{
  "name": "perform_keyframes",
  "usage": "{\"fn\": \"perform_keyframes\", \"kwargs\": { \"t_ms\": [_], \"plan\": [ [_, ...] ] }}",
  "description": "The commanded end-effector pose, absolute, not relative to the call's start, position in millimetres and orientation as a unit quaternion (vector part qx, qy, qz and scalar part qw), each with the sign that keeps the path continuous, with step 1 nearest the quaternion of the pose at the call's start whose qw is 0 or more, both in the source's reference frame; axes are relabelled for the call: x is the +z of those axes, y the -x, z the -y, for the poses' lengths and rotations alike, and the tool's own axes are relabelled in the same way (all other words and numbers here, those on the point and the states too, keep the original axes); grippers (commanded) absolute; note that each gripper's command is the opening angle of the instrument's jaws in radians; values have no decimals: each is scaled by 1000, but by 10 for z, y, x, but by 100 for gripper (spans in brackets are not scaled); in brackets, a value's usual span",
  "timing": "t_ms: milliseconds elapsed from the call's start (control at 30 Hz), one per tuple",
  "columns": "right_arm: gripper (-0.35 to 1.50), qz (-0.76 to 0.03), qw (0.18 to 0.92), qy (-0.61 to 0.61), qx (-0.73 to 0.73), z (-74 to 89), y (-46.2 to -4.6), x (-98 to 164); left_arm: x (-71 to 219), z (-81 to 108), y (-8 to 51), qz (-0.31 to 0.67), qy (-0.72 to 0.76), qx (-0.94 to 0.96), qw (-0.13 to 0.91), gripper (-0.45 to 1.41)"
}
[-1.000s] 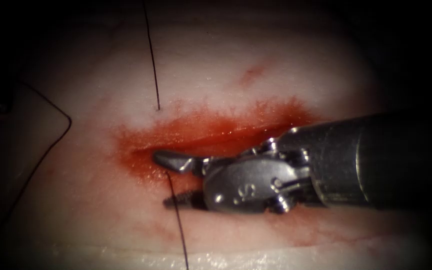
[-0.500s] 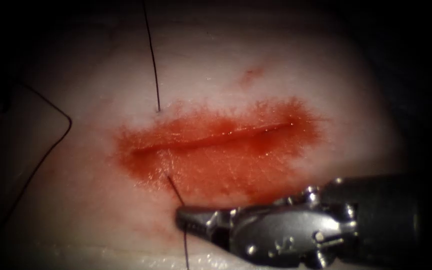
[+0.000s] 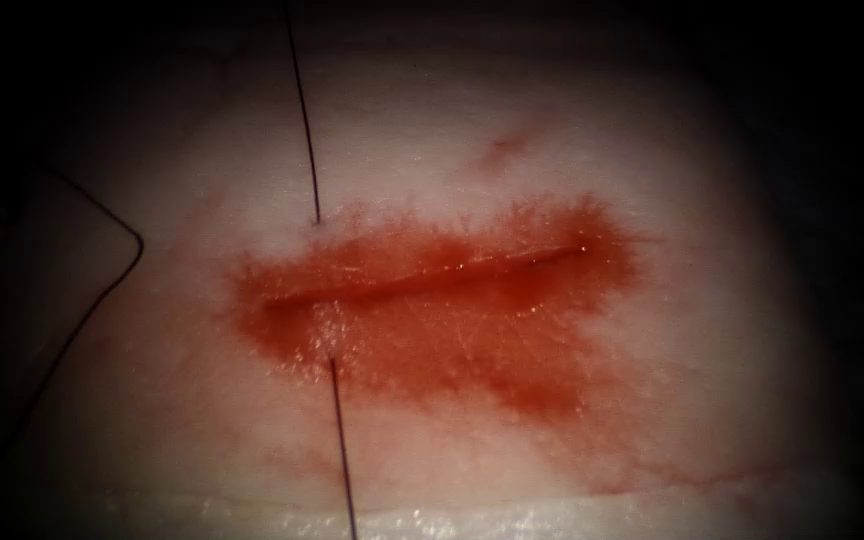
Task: Wound Closure
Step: Grasp suture with right hand near the wound and pull away to lengthen working end. Repeat until only a short tail remains.
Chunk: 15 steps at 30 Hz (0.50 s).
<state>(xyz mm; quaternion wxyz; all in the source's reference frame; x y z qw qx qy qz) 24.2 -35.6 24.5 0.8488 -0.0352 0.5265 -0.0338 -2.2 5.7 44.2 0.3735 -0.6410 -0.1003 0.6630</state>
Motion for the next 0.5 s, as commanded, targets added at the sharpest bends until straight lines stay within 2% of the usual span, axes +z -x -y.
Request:
{"fn": "perform_keyframes", "kwargs": {
  "t_ms": [33,67,133,200,500],
  "plan": [
    [19,-531,846,36,-43,356,-249,247,448,-56,27,101,641,663,373,-45],
    [114,-534,842,51,-60,341,-248,251,448,-55,27,100,641,663,373,-45],
    [141,-539,837,68,-67,324,-246,258,448,-55,27,100,641,663,373,-45],
    [148,-550,827,93,-66,297,-237,273,448,-55,27,100,641,663,373,-45],
    [143,-529,840,106,-55,232,-227,328,448,-55,27,101,641,663,373,-45]
  ]
}}
